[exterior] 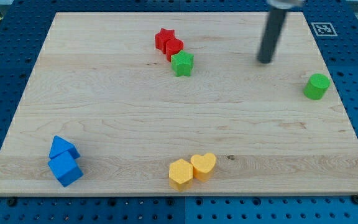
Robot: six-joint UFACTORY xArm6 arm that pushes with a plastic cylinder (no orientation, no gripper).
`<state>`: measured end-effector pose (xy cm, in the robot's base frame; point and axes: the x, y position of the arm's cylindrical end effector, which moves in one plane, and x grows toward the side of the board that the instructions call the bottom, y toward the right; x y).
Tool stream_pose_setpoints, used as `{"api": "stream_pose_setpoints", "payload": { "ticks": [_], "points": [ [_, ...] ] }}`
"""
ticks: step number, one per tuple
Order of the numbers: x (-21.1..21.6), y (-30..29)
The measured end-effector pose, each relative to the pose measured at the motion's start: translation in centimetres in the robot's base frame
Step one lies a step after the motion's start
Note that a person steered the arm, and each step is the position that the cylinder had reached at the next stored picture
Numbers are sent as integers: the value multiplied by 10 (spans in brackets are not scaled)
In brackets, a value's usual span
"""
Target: Move the green circle to the bottom right of the green star
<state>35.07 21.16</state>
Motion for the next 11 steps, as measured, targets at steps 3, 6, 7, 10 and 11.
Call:
{"api": "stream_pose_setpoints", "payload": {
  "ticks": [3, 6, 7, 10, 11],
  "points": [
    [46, 134],
    [99, -39],
    [99, -15],
    [73, 94],
    [60, 35]
  ]
}}
